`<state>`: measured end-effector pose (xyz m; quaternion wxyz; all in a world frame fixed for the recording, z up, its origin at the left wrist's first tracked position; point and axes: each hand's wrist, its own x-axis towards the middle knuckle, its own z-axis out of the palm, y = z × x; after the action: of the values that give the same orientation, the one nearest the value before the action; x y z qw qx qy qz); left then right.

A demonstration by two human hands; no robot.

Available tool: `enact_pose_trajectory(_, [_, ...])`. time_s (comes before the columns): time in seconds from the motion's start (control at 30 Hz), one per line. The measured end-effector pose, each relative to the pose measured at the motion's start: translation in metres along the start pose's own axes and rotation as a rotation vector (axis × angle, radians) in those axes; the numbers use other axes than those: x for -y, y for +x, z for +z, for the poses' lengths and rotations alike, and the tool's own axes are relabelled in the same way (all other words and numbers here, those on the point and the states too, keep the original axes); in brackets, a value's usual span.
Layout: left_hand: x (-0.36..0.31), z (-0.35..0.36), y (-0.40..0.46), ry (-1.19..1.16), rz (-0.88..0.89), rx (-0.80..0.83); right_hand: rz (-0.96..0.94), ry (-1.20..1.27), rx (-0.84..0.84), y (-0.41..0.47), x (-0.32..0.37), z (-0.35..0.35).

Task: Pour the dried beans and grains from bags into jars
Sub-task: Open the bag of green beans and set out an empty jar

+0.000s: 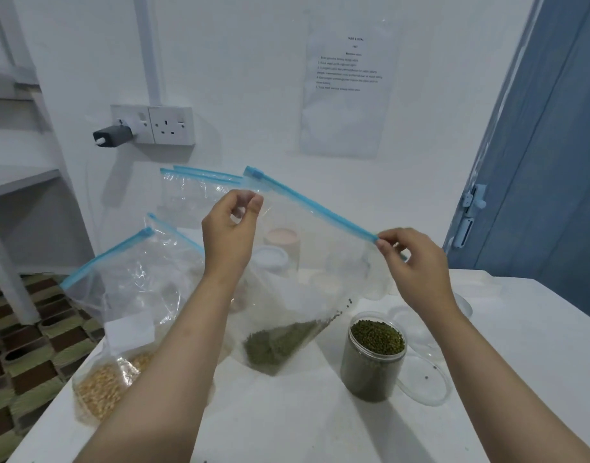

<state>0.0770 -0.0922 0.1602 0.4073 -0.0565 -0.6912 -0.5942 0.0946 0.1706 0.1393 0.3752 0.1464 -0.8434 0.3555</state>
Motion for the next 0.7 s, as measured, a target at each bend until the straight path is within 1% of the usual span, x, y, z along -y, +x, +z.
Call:
enact_pose_trajectory(0.13, [0.003,-0.010,0.002,-0.036,-0.018,-0.074,-0.044,0.009,0.029,0.019,0.011,0.002])
enact_pose_trajectory(0.27, [0.010,-0.017,0.000,-0.047,-0.047,-0.109,-0.054,0.060,-0.002,0.029,0.020,0.007])
enact_pose_trajectory(0.37, [0.010,-0.020,0.003,-0.065,-0.057,-0.098,-0.048,0.147,-0.071,0.037,0.023,0.008])
enact_pose_trajectory(0.43, [0.012,-0.019,0.003,-0.076,-0.078,-0.092,0.018,0.244,-0.067,0.041,0.022,0.010])
enact_pose_trajectory(0.6, [0.027,-0.016,-0.009,-0.069,-0.160,-0.120,0.220,0.378,0.051,0.025,0.008,0.017])
enact_pose_trajectory(0.7, [0.033,-0.017,-0.005,-0.075,-0.182,-0.088,0.330,0.501,0.125,0.016,-0.001,0.019])
